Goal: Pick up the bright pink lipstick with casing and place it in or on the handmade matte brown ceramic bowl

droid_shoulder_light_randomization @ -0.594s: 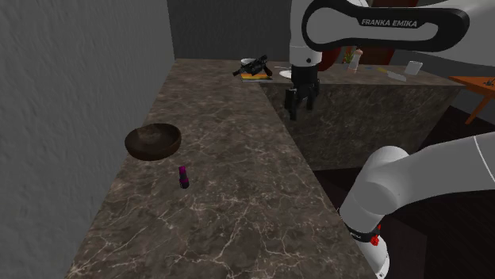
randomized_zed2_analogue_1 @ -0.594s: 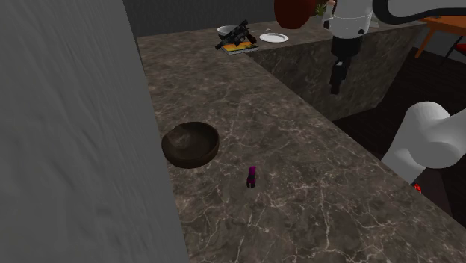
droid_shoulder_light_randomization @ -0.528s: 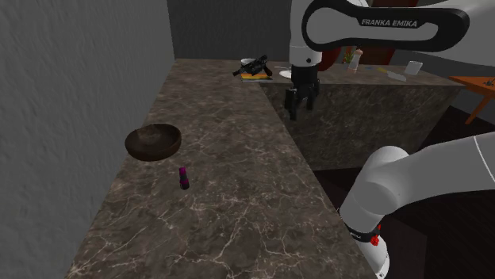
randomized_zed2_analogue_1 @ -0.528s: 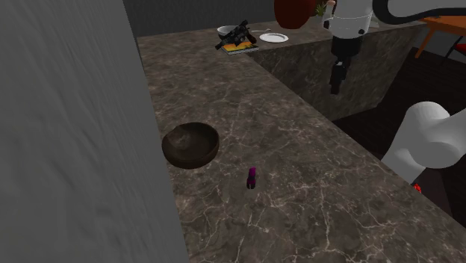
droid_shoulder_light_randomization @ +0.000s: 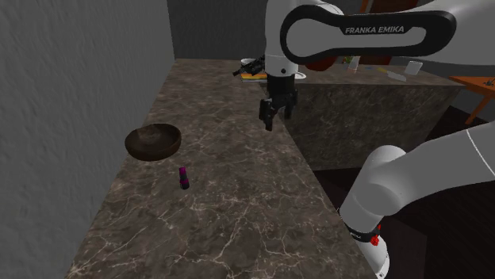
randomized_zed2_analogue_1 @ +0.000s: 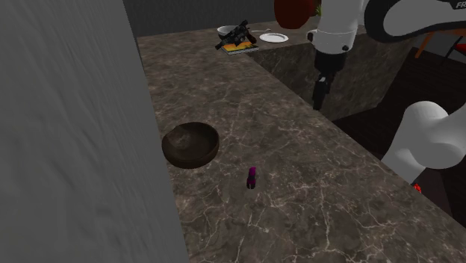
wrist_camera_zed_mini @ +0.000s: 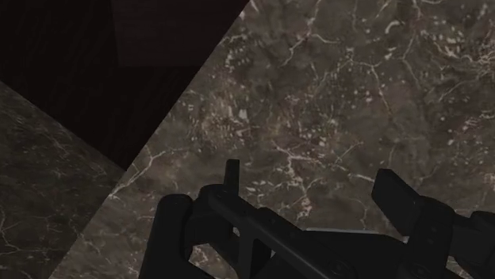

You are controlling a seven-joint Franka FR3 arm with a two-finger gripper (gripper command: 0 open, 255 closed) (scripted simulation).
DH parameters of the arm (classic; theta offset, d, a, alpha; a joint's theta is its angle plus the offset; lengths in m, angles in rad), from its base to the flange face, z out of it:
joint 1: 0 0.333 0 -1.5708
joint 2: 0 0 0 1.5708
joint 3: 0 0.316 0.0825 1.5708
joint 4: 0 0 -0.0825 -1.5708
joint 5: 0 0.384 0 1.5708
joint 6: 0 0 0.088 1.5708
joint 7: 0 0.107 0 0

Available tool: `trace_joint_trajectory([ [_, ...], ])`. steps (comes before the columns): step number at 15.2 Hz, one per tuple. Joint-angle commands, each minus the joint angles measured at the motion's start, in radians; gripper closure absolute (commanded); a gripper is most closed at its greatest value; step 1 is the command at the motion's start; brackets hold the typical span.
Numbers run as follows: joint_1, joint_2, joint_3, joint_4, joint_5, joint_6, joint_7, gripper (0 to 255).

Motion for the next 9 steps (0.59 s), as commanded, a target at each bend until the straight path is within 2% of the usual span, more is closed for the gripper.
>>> trace_joint_trajectory([
  [1,0.015,0.027,0.039,0.002,0.025,0.042,0.041,0],
  [9,0.054,0.19,0.19,0.085,0.072,0.191,0.196,0],
])
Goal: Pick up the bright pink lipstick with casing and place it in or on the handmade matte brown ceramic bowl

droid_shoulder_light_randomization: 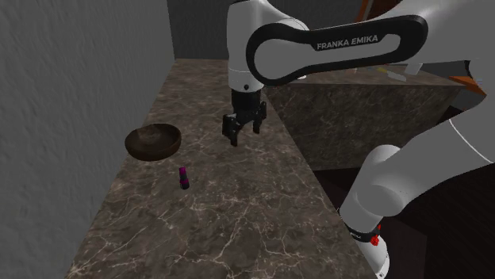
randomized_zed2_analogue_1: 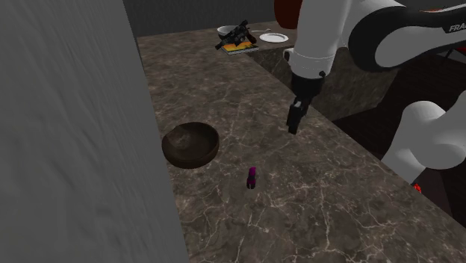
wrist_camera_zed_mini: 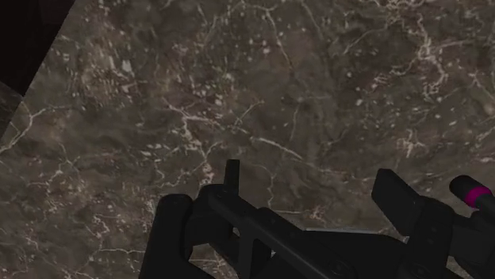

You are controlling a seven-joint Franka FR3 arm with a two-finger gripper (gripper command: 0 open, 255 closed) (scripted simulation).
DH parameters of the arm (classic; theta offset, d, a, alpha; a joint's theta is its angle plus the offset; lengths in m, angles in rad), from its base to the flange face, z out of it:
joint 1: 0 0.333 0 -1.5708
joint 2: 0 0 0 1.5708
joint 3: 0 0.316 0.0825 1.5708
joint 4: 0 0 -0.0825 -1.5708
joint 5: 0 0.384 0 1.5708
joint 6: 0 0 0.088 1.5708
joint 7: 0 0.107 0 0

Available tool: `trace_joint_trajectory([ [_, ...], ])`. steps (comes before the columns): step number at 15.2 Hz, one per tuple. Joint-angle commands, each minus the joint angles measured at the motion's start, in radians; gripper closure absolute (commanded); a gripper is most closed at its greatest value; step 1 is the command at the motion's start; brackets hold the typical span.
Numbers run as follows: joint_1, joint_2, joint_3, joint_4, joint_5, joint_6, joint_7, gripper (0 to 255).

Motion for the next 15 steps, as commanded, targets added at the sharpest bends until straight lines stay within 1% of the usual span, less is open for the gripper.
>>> trace_joint_trajectory([
  [1,0.008,0.043,0.038,0.026,0.004,0.034,0.041,0],
  [4,0.013,0.12,0.096,0.078,-0.006,0.084,0.105,0],
  [7,0.018,0.206,0.153,0.14,-0.034,0.128,0.174,0],
  [10,0.023,0.3,0.209,0.211,-0.08,0.164,0.25,0],
  [14,0.04,0.441,0.274,0.324,-0.174,0.195,0.363,0],
  [15,0.042,0.445,0.275,0.327,-0.178,0.196,0.366,0],
])
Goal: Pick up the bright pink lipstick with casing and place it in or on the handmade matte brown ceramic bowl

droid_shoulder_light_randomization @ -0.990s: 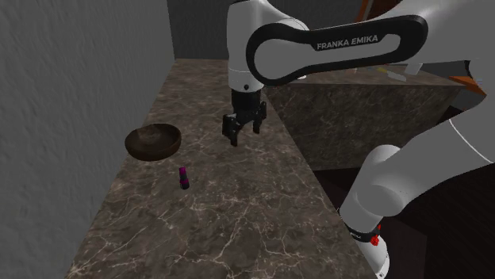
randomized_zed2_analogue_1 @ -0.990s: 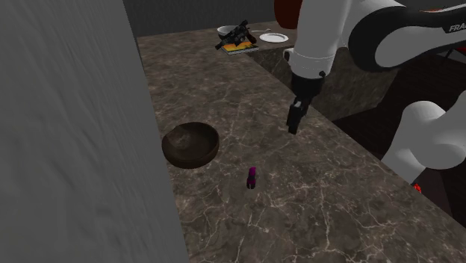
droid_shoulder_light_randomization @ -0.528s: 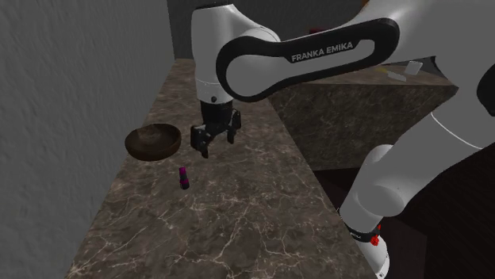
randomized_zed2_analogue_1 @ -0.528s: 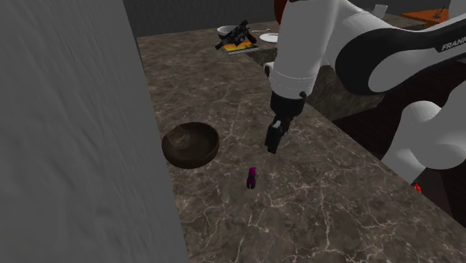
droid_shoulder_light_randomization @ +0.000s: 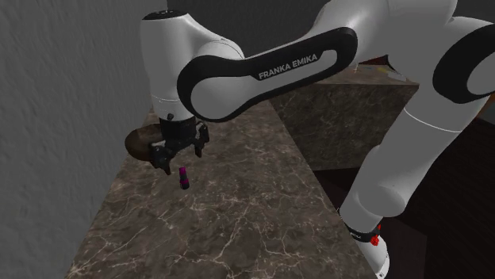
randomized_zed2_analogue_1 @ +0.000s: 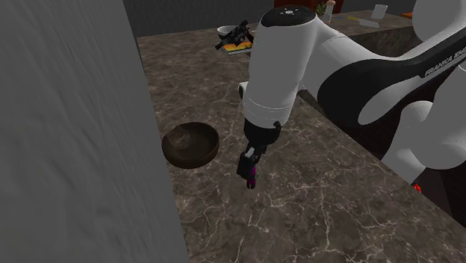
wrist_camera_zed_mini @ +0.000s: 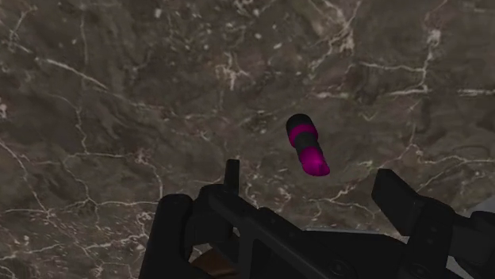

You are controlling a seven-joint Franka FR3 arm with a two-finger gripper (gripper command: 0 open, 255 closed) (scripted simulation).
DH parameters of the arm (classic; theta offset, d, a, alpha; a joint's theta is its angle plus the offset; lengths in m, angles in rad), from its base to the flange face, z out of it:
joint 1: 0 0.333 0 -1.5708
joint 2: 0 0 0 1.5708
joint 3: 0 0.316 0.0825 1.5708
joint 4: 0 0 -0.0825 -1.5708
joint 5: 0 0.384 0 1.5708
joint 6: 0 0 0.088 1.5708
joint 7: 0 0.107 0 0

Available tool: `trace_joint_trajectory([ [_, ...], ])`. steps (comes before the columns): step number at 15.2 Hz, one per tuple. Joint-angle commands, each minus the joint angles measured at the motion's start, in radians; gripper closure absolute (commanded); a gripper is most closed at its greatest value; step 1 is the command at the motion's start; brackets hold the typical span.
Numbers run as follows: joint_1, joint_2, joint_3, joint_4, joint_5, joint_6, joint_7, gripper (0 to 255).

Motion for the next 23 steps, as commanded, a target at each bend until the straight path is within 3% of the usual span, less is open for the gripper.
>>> trace_joint_trajectory([
  [1,0.004,0.032,0.01,0.014,-0.022,0.016,0.023,0],
  [7,0.004,0.063,0.011,-0.045,-0.045,0.1,0.039,0],
  [15,0.004,0.063,0.011,-0.045,-0.045,0.099,0.039,0],
  [16,0.004,0.063,0.011,-0.045,-0.045,0.099,0.039,255],
  [23,0.004,0.063,0.011,-0.045,-0.045,0.099,0.039,255],
])
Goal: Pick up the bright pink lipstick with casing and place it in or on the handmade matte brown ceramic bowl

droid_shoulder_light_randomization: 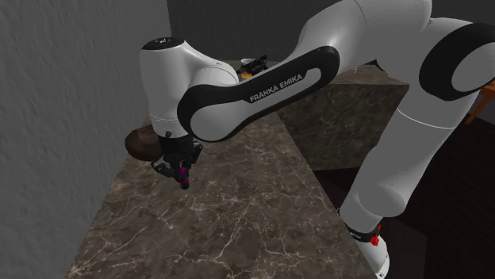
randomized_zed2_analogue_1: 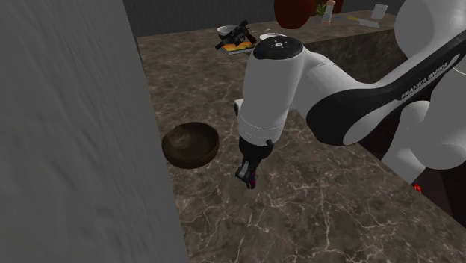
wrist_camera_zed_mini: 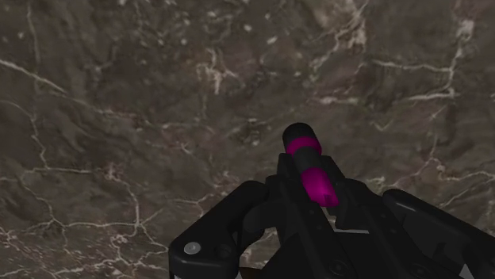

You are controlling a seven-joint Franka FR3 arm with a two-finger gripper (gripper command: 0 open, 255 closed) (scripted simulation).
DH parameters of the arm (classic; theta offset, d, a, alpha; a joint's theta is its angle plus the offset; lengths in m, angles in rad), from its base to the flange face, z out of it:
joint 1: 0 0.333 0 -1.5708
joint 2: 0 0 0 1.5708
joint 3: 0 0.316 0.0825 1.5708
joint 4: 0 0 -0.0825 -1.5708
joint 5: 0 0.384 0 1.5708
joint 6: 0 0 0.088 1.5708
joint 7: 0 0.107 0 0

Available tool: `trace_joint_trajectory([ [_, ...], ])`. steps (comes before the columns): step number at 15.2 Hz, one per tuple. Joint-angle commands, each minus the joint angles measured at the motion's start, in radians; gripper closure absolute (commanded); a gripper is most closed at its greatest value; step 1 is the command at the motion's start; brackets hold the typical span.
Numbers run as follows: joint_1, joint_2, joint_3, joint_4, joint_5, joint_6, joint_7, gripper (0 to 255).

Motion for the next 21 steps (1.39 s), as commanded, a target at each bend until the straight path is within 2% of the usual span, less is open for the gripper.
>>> trace_joint_trajectory([
  [1,0.0,0.0,0.0,0.0,0.0,0.0,0.0,255],
  [21,-0.004,-0.04,-0.006,0.218,0.032,-0.249,-0.038,255],
])
